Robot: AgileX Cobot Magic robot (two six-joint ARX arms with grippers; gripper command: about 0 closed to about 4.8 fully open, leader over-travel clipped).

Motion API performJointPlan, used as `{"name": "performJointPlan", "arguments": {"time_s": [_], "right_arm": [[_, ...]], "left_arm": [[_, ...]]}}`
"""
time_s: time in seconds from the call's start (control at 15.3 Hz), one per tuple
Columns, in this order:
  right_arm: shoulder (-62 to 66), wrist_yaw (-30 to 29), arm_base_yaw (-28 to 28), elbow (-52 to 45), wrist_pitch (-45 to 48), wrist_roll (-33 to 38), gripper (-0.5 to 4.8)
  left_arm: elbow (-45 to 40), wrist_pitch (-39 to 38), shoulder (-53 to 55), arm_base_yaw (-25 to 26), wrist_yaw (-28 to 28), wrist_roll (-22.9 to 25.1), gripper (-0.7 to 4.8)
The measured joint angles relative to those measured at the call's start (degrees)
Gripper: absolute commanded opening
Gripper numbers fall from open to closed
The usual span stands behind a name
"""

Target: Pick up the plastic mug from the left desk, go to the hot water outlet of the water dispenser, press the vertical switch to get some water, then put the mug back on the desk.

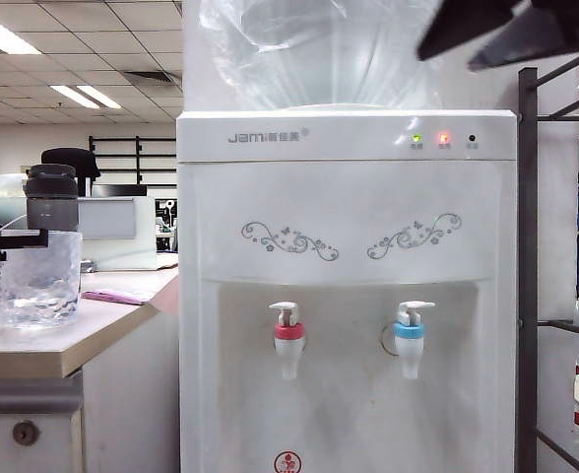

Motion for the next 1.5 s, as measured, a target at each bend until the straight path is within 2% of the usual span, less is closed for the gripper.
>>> {"name": "performJointPlan", "arguments": {"time_s": [0.46,0.65,0.72,0.85,0.92,1.11,1.24,1.5], "right_arm": [[0.0,0.0,0.0,0.0,0.1,0.0,0.96],[0.0,0.0,0.0,0.0,-1.6,0.0,0.96],[0.0,0.0,0.0,0.0,-1.6,0.0,0.96],[0.0,0.0,0.0,0.0,-1.6,0.0,0.96],[0.0,0.0,0.0,0.0,-1.6,0.0,0.96],[0.0,0.0,0.0,0.0,-1.6,0.0,0.96],[0.0,0.0,0.0,0.0,-1.6,0.0,0.96],[0.0,0.0,0.0,0.0,-1.6,0.0,0.96]], "left_arm": [[0.0,0.3,0.0,0.0,0.1,0.0,-0.05],[-8.5,2.4,-5.1,0.0,1.8,0.0,-0.05],[-13.4,1.4,-11.0,-0.9,2.7,0.2,-0.05],[-15.5,-0.2,-14.8,-3.0,2.6,0.5,-0.05],[-17.0,-0.9,-17.3,-6.4,2.8,0.6,-0.05],[-18.7,-1.0,-18.7,-9.7,2.7,0.6,-0.05],[-21.3,-0.6,-19.3,-15.5,2.8,0.6,-0.05],[-21.9,-1.1,-19.3,-21.7,5.2,0.6,-0.05]]}}
